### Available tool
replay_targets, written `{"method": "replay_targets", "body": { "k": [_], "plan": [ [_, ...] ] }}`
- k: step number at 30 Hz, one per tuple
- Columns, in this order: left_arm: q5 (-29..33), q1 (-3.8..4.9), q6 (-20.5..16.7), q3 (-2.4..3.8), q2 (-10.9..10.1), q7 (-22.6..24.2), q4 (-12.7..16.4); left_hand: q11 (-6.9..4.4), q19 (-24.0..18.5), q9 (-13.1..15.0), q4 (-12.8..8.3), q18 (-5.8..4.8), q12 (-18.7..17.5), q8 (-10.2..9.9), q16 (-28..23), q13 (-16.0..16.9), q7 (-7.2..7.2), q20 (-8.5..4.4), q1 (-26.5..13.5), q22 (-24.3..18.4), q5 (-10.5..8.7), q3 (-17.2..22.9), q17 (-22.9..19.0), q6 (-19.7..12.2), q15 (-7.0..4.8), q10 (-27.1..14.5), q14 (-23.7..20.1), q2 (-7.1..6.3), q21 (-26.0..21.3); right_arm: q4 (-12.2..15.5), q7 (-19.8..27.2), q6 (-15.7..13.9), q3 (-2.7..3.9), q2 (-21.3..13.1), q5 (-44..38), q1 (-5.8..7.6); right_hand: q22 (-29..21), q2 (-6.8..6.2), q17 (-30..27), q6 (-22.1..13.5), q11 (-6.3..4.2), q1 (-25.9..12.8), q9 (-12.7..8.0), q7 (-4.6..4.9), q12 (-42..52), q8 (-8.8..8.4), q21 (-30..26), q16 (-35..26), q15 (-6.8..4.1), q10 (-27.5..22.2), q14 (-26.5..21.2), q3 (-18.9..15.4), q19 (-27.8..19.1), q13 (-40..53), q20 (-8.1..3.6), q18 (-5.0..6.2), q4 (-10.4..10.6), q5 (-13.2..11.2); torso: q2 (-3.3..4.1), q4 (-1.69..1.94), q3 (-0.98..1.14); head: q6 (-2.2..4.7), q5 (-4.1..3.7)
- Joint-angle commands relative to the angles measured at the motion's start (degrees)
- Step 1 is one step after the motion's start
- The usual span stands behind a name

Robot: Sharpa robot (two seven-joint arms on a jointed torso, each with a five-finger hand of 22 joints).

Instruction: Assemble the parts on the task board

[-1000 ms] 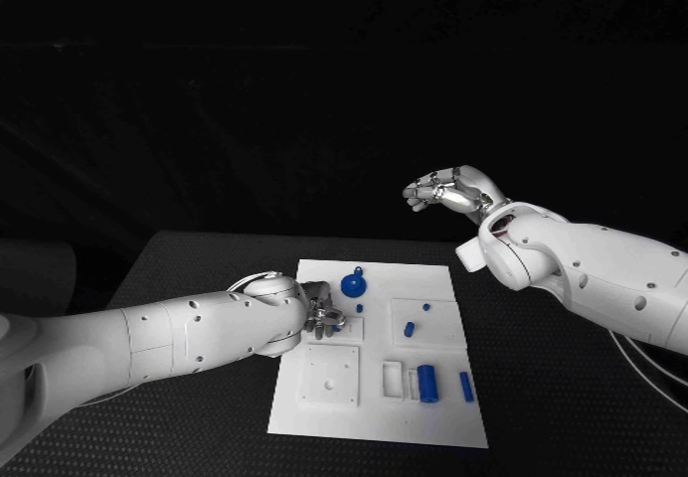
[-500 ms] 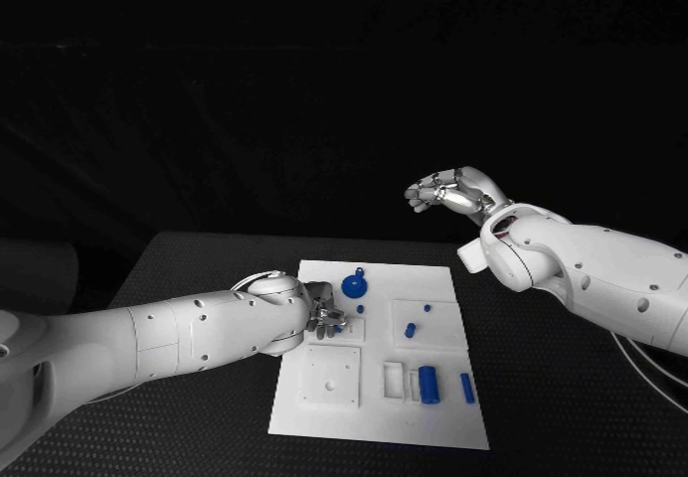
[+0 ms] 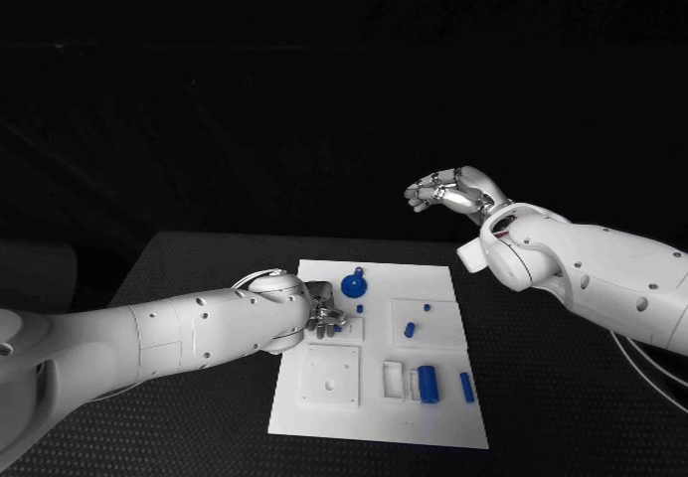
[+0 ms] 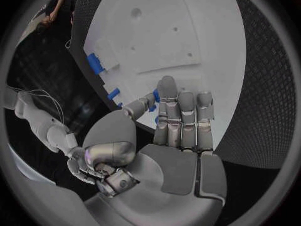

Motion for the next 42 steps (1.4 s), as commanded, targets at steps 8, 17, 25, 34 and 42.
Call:
{"method": "replay_targets", "body": {
  "k": [8,17,25,34,42],
  "plan": [
    [-0.1,-0.17,2.2,-0.12,0.5,-0.5,-0.9,0.04,0.5,0.3,-2.0,0.73,0.6,-0.7,0.4,0.4,0.08,-5.82,2.0,1.1,-2.61,3.0,0.1,-0.9,-0.25,-0.4,0.2,1.4,0.2,0.1,0.3,0.5,0.03,0.0,0.0,0.0,0.1,0.03,-0.1,0.4,0.13,0.6,-0.1,0.04,-0.5,0.39,-0.4,-0.2,0.07,0.4,0.4,0.4,-0.2,-0.1,0.22,0.38,0.0,0.5,-0.03,0.03,-0.04,0.04,-0.01],
    [0.0,-0.14,3.3,-0.11,0.5,-0.5,-1.4,0.06,0.4,0.4,-1.9,0.7,0.7,-0.8,0.5,0.5,0.13,-5.87,2.1,1.1,-3.54,2.8,0.1,-1.1,-0.3,-0.6,0.2,1.45,0.3,0.1,0.2,0.6,0.03,-0.2,0.0,-0.01,0.1,0.02,-0.2,0.4,0.13,0.6,-0.1,0.04,-0.5,0.39,-0.4,-0.2,0.08,0.4,0.4,0.4,-0.2,-0.1,0.22,0.38,0.0,0.6,-0.05,0.03,0.0,0.13,-0.01],
    [0.8,-0.12,4.5,-0.11,-0.1,-0.6,-1.0,0.08,0.4,0.6,-2.2,0.7,0.9,-0.8,0.5,0.6,0.14,-5.93,2.6,1.1,-3.33,2.8,0.1,-1.2,-0.34,-0.7,0.1,0.88,0.3,0.1,0.2,0.6,0.02,-0.4,0.0,-0.01,0.1,0.0,-0.2,0.4,0.13,0.6,-0.1,0.04,-0.6,0.39,-0.4,-0.2,0.09,0.4,0.4,0.4,-0.2,-0.1,0.23,0.37,0.0,0.7,-0.04,0.07,-0.01,0.01,-0.21],
    [0.8,-0.12,3.6,-0.07,-0.7,-0.8,-0.9,0.2,0.2,0.8,0.4,0.6,1.3,-1.4,0.5,0.9,0.3,-6.13,-0.9,1.0,-1.51,-5.0,0.1,-1.7,-0.49,-1.2,-0.2,-5.35,0.3,0.1,0.2,0.4,0.02,-0.4,0.0,-0.01,0.2,-0.24,-0.3,0.3,0.19,0.6,-0.2,0.09,-0.7,0.33,-0.5,-0.3,0.12,0.4,0.3,0.3,-0.3,-0.1,0.26,0.34,0.0,0.8,-0.04,0.05,-0.05,0.14,-0.26],
    [0.8,-0.13,2.7,0.16,-0.7,-0.5,-0.8,0.18,0.2,0.9,3.6,0.61,1.4,-1.6,0.6,1.0,0.27,-6.22,-3.2,0.9,-3.9,-7.6,0.1,-1.6,-0.59,-1.3,-0.3,-8.75,0.0,0.0,0.2,0.3,0.02,-0.3,0.2,-0.02,0.2,-0.34,-0.3,0.2,0.23,0.5,-0.2,0.11,-0.8,0.3,-0.5,-0.3,0.14,0.4,0.3,0.3,-0.4,-0.1,0.27,0.33,0.0,0.9,-0.04,0.03,-0.05,0.21,-0.22]
  ]
}}
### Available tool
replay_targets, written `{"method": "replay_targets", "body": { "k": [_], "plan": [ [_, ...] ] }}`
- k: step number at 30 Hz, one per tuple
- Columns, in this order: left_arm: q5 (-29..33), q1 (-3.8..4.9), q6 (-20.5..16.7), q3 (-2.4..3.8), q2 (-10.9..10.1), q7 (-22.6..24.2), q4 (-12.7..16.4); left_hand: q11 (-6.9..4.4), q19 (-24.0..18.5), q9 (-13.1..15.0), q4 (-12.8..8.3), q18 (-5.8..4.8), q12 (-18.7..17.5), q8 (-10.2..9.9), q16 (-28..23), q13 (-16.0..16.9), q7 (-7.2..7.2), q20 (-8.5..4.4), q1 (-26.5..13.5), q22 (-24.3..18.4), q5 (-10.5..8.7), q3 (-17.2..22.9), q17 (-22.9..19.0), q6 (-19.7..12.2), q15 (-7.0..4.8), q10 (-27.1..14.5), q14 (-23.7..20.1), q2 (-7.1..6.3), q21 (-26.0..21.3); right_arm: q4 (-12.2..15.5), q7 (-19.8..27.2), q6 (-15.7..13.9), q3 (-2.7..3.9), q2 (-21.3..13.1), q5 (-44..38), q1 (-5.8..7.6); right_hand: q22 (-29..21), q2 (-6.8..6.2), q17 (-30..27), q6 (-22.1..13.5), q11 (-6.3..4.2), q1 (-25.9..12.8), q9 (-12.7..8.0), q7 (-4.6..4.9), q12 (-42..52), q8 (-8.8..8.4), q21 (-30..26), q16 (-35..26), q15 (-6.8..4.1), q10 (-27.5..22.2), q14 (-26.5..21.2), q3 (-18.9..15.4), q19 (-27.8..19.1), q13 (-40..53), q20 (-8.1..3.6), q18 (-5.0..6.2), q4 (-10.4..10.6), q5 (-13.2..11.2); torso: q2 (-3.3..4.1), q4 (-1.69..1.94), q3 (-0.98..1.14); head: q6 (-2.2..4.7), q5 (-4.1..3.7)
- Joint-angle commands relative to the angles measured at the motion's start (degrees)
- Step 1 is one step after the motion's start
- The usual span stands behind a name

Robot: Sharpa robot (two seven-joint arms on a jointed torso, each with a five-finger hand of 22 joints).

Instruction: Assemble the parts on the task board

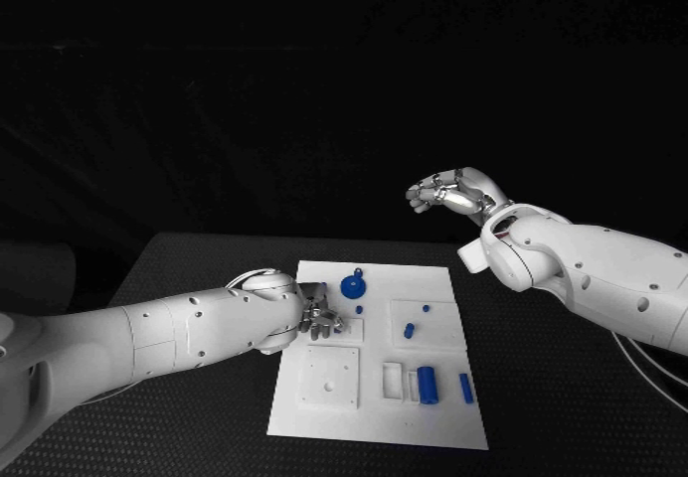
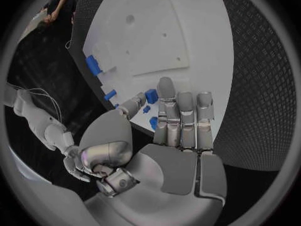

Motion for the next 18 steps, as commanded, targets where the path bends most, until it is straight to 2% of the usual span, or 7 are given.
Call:
{"method": "replay_targets", "body": {
  "k": [1,4,10,12,14,17,18],
  "plan": [
    [0.0,-0.11,0.4,0.12,0.0,-0.7,0.1,0.16,0.2,0.0,0.5,0.6,0.4,-0.3,0.4,0.1,0.36,-6.22,-0.4,0.9,-0.17,-0.2,0.0,0.1,-0.36,0.0,-0.1,-0.48,-0.4,0.0,0.3,0.3,0.03,0.0,0.2,-0.01,0.1,-0.11,-0.1,0.2,0.02,0.3,-0.1,0.16,-0.4,0.3,-0.3,-0.3,0.14,0.2,0.3,0.3,-0.2,-0.1,0.06,0.33,0.0,0.3,0.01,-0.04,-0.03,0.05,0.01],
    [0.2,-0.11,0.1,0.2,-0.1,-0.6,0.3,0.19,0.0,0.1,2.1,0.56,0.4,-0.3,0.4,0.1,0.38,-6.17,-3.1,0.8,-0.26,-2.2,0.1,0.1,-0.31,-0.1,-0.1,-1.94,-0.5,0.0,0.3,0.3,0.03,0.0,0.4,-0.01,0.1,-0.16,-0.1,0.1,0.05,0.3,-0.1,0.18,-0.4,0.27,-0.4,-0.3,0.14,0.2,0.2,0.3,-0.2,-0.1,0.07,0.32,0.0,0.3,0.01,-0.05,-0.04,0.0,0.01],
    [0.5,-0.11,-0.5,0.51,-0.6,-0.6,0.7,0.05,0.0,0.4,4.1,0.97,0.5,-0.3,0.5,0.2,0.24,-6.43,-3.5,0.8,-0.26,-2.7,0.1,0.0,-0.55,-0.1,-0.2,-3.27,-0.6,0.0,0.2,0.3,0.03,0.0,0.5,-0.01,0.1,-0.18,-0.1,0.1,0.09,0.3,-0.1,0.21,-0.5,0.24,-0.4,-0.3,0.16,0.2,0.2,0.3,-0.3,-0.1,0.08,0.31,0.0,0.4,0.0,-0.06,0.01,0.11,0.02],
    [0.8,-0.12,-0.5,1.61,-0.7,-0.5,0.8,0.03,0.0,0.5,5.2,1.04,0.5,-0.3,0.5,0.3,0.24,-6.46,-3.5,0.8,-0.25,-2.6,0.1,0.0,-0.61,-0.2,-0.2,-3.76,-0.7,0.0,0.2,0.3,0.03,-0.1,0.5,-0.01,0.1,-0.18,-0.1,0.0,0.1,0.2,-0.2,0.22,-0.5,0.23,-0.4,-0.3,0.16,0.2,0.2,0.3,-0.3,-0.1,0.08,0.31,0.0,0.4,-0.01,-0.04,0.02,0.12,0.01],
    [1.4,-0.12,-0.6,2.04,-1.2,-0.4,1.3,0.03,0.0,0.6,5.6,1.07,0.5,-0.3,0.5,0.3,0.24,-6.47,-3.3,0.8,-0.25,-2.6,0.1,-0.1,-0.64,-0.2,-0.2,-3.95,-0.6,0.0,0.3,0.3,0.03,-0.2,0.6,-0.03,0.1,-0.17,-0.2,0.0,0.11,0.2,-0.2,0.22,-0.5,0.23,-0.4,-0.3,0.16,0.2,0.2,0.3,-0.3,-0.1,0.08,0.3,0.0,0.4,0.01,-0.02,0.03,0.2,0.01],
    [2.2,-0.11,-0.4,3.59,-1.7,-0.3,2.0,0.04,0.0,0.6,5.9,1.08,0.5,-0.3,0.6,0.3,0.24,-6.48,-3.0,0.8,-0.25,-2.5,0.1,-0.1,-0.66,-0.2,-0.3,-4.12,-0.6,-0.1,0.3,0.2,0.03,-0.3,0.6,-0.03,0.1,-0.17,-0.2,0.0,0.12,0.2,-0.2,0.23,-0.6,0.22,-0.4,-0.3,0.16,0.2,0.2,0.3,-0.3,-0.1,0.08,0.3,0.1,0.4,-0.01,-0.01,0.04,0.38,0.02],
    [2.7,-0.09,-0.4,4.32,-2.0,-0.2,2.4,0.05,0.0,0.7,6.0,1.09,0.5,-0.4,0.5,0.3,0.24,-6.49,-2.8,0.8,-0.24,-2.5,0.1,-0.1,-0.66,-0.2,-0.3,-4.13,-0.6,-0.1,0.3,0.2,0.03,-0.3,0.6,-0.04,0.1,-0.18,-0.2,0.0,0.13,0.2,-0.2,0.23,-0.6,0.22,-0.4,-0.3,0.16,0.2,0.2,0.3,-0.3,-0.1,0.09,0.3,0.1,0.5,-0.03,0.0,0.03,0.46,0.03]
  ]
}}
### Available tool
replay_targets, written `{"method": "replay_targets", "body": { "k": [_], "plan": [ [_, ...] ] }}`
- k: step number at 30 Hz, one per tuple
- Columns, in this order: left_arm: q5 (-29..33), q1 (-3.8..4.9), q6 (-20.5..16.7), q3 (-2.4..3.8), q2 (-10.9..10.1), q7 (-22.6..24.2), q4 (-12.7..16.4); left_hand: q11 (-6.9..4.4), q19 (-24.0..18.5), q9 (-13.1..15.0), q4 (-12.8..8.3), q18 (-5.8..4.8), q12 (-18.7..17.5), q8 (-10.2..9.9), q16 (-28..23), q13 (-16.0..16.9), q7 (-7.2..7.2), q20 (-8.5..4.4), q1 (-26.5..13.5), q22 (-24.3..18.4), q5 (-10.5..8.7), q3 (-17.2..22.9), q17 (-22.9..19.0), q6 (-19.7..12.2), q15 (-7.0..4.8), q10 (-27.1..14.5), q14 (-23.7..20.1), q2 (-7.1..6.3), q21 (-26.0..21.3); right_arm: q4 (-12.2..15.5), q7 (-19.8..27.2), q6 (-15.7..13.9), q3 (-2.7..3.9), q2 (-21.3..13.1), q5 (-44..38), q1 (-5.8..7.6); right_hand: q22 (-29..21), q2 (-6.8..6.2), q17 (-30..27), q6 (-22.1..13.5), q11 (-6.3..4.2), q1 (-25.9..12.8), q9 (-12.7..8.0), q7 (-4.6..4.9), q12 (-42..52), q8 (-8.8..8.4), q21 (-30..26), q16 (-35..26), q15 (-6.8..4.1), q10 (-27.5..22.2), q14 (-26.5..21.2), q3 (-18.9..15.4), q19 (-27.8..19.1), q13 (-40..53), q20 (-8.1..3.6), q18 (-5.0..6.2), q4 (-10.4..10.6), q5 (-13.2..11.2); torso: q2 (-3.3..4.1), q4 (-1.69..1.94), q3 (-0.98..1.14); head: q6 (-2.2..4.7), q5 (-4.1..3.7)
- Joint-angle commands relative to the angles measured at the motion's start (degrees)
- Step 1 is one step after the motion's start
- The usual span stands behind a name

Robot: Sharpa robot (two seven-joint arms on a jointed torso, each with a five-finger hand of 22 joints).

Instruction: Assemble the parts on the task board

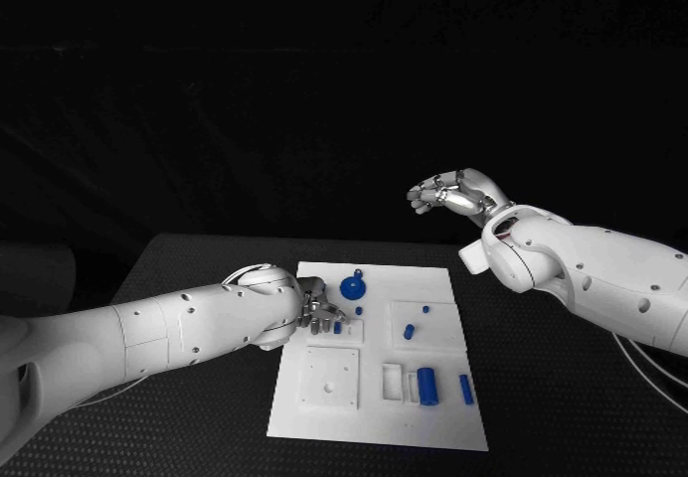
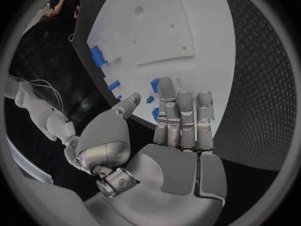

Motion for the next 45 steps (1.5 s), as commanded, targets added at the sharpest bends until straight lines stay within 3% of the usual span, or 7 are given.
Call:
{"method": "replay_targets", "body": {
  "k": [1,4,9,14,19,28,45],
  "plan": [
    [2.4,0.15,0.0,1.33,-0.6,0.4,1.0,0.07,-0.1,0.1,0.3,1.1,0.2,-0.4,0.3,0.1,0.27,-6.48,0.6,0.9,-0.25,0.0,0.1,-0.1,-0.46,-0.3,-0.1,-0.28,-0.1,-0.1,0.3,0.2,0.03,-0.1,0.2,-0.02,0.1,-0.18,-0.1,0.0,0.13,0.2,-0.1,0.23,-0.3,0.22,-0.2,-0.3,0.16,0.2,0.2,0.3,-0.3,0.0,0.09,0.3,0.1,0.2,-0.05,0.05,0.0,0.27,0.03],
    [3.8,0.97,1.2,2.19,-1.0,0.8,0.9,0.21,-0.3,0.2,0.0,1.03,0.1,-0.5,0.1,0.1,0.39,-6.4,1.6,0.9,-0.25,-0.4,0.0,-0.4,-0.38,-0.6,-0.5,-0.05,-0.1,-0.3,0.4,0.2,0.03,-0.2,0.4,-0.02,0.1,-0.19,-0.1,0.0,0.14,0.2,-0.1,0.24,-0.4,0.21,-0.2,-0.3,0.16,0.2,0.2,0.3,-0.3,0.0,0.09,0.29,0.1,0.2,-0.06,0.03,0.0,0.46,0.05],
    [5.1,2.81,2.1,2.43,-1.3,1.1,-0.9,0.9,-1.8,0.2,-0.4,0.68,-0.9,-1.4,-0.8,-0.3,1.07,-5.87,3.1,0.8,-0.25,-1.3,-0.5,-1.9,0.36,-2.4,-1.9,0.34,-1.0,-0.7,0.4,0.1,0.03,-0.2,0.9,-0.02,0.1,-0.19,-0.1,0.0,0.14,0.2,-0.1,0.24,-0.4,0.22,-0.2,-0.3,0.16,0.2,0.2,0.3,-0.3,0.0,0.1,0.29,0.1,0.3,-0.01,-0.04,0.01,1.11,0.01],
    [5.4,3.81,4.1,2.43,-0.7,1.7,-4.0,1.38,-2.5,0.2,-1.1,0.56,-1.5,-1.9,-1.5,-0.4,1.53,-5.41,4.5,0.7,-0.21,-2.1,-0.8,-2.9,0.88,-3.4,-2.6,1.11,-1.5,-1.0,0.4,0.1,0.03,-0.2,1.1,-0.02,0.1,-0.18,-0.1,0.0,0.14,0.1,-0.1,0.24,-0.4,0.22,-0.2,-0.3,0.16,0.2,0.2,0.3,-0.3,0.0,0.1,0.29,0.1,0.2,0.01,-0.06,0.01,1.55,-0.03],
    [5.3,3.96,3.6,2.43,0.6,2.3,-7.2,2.69,-4.2,-0.3,-3.5,0.28,-3.2,-3.5,-3.2,-1.2,2.84,-4.17,7.4,0.3,-0.07,-3.1,-1.7,-5.9,2.26,-5.9,-4.6,3.34,-3.2,-1.0,0.4,0.1,0.03,-0.1,1.1,-0.02,0.1,-0.17,-0.1,0.0,0.14,0.1,-0.1,0.24,-0.4,0.22,-0.2,-0.3,0.16,0.2,0.2,0.3,-0.3,0.0,0.1,0.3,0.1,0.2,0.05,-0.03,-0.01,1.74,-0.13],
    [3.5,4.4,5.0,2.45,4.4,3.1,-15.8,3.52,-4.6,-1.6,-3.5,0.44,-4.0,-4.4,-4.1,-1.6,3.84,-3.33,8.0,0.1,-0.06,-3.4,-2.2,-8.6,3.08,-6.8,-5.1,3.29,-4.1,-0.9,0.3,0.1,0.03,0.1,1.1,-0.02,0.1,-0.15,-0.1,0.0,0.15,0.2,-0.1,0.24,-0.4,0.23,-0.2,-0.3,0.15,0.3,0.2,0.3,-0.3,0.0,0.1,0.31,0.2,0.2,0.15,-0.1,-0.04,2.14,0.12],
    [3.5,3.71,7.9,2.4,9.4,4.4,-24.2,3.99,-4.7,-2.9,-3.1,0.66,-4.3,-4.9,-4.4,-1.8,4.43,-2.82,8.2,0.3,-0.06,-3.8,-2.4,-10.6,3.54,-7.1,-5.3,3.98,-4.7,0.3,0.3,-0.1,0.04,-0.1,1.1,-0.01,0.2,-0.18,-0.2,0.0,0.16,0.2,-0.1,0.24,-0.5,0.23,-0.2,-0.3,0.15,0.3,0.2,0.3,-0.3,0.0,0.09,0.32,0.2,0.2,1.06,-0.5,-0.32,2.35,-0.2]
  ]
}}
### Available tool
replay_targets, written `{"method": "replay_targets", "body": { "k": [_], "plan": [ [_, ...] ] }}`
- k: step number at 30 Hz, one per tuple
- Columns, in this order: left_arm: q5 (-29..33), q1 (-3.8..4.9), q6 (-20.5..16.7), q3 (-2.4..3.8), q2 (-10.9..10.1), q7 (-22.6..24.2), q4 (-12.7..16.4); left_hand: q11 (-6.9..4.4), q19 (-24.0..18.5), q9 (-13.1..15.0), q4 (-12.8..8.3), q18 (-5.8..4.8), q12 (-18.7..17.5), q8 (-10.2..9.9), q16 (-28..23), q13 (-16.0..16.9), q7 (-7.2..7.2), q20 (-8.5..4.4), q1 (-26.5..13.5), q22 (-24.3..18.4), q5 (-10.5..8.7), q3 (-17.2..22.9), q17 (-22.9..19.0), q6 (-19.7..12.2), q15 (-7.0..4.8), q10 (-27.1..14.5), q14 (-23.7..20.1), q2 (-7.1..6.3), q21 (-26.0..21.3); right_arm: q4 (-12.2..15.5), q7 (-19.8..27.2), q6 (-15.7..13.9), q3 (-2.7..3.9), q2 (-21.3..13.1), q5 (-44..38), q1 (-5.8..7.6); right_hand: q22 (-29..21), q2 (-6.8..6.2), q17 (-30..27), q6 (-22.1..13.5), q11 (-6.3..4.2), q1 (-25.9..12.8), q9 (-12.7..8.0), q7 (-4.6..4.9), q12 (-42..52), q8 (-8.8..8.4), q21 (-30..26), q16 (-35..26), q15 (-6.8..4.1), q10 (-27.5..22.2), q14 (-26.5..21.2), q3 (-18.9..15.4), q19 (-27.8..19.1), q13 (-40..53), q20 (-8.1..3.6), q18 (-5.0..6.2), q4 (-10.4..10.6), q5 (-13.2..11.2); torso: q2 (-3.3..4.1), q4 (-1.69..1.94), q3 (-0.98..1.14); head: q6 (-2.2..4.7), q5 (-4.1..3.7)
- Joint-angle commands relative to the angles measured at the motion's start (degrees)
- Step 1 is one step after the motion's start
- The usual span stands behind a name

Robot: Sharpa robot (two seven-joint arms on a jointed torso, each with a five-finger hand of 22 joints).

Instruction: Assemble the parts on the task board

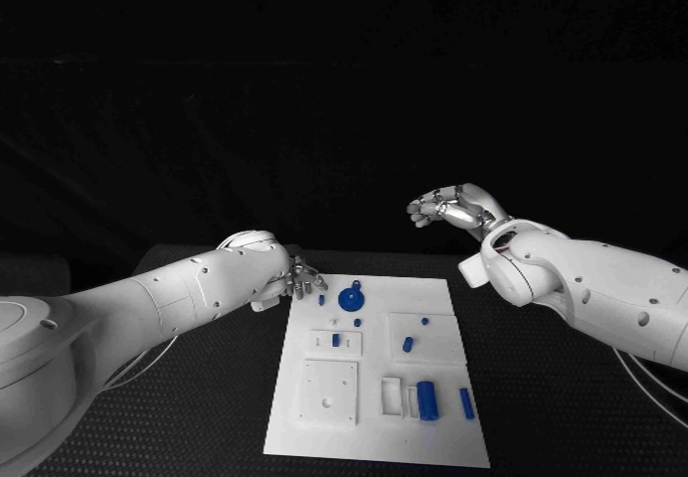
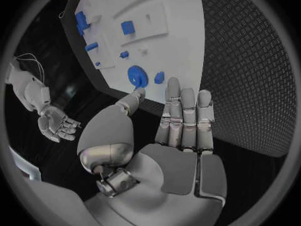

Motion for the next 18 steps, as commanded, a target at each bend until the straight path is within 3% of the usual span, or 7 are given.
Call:
{"method": "replay_targets", "body": {
  "k": [1,18],
  "plan": [
    [-0.3,-0.17,2.0,0.02,0.6,1.5,-0.9,0.12,-0.5,-0.1,0.0,0.65,-0.2,-0.2,-0.3,-0.1,0.02,-3.93,0.3,0.3,-0.06,-0.5,-0.1,-0.6,0.15,-0.4,-0.1,0.21,-0.2,0.2,0.3,0.0,0.03,0.0,0.0,-0.01,0.1,-0.18,-0.1,0.0,0.16,0.2,-0.1,0.24,-0.3,0.23,-0.2,-0.3,0.15,0.3,0.2,0.3,-0.4,0.0,0.1,0.32,0.2,0.2,0.37,-0.17,-0.09,0.08,-0.1],
    [1.3,-1.44,3.2,-0.02,2.7,2.6,-4.3,0.26,-0.6,-0.7,-0.1,0.69,-0.2,-0.3,-0.3,-0.1,0.19,-3.78,0.2,0.4,-0.04,-0.9,-0.1,-1.2,0.28,-0.5,-0.3,1.0,-0.4,0.6,0.3,-0.1,0.03,0.0,0.0,-0.01,0.1,-0.19,-0.1,0.0,0.15,0.2,-0.1,0.24,-0.4,0.23,-0.3,-0.3,0.15,0.4,0.2,0.3,-0.4,0.0,0.11,0.33,0.2,0.2,0.56,-0.27,-0.16,0.18,-0.03]
  ]
}}
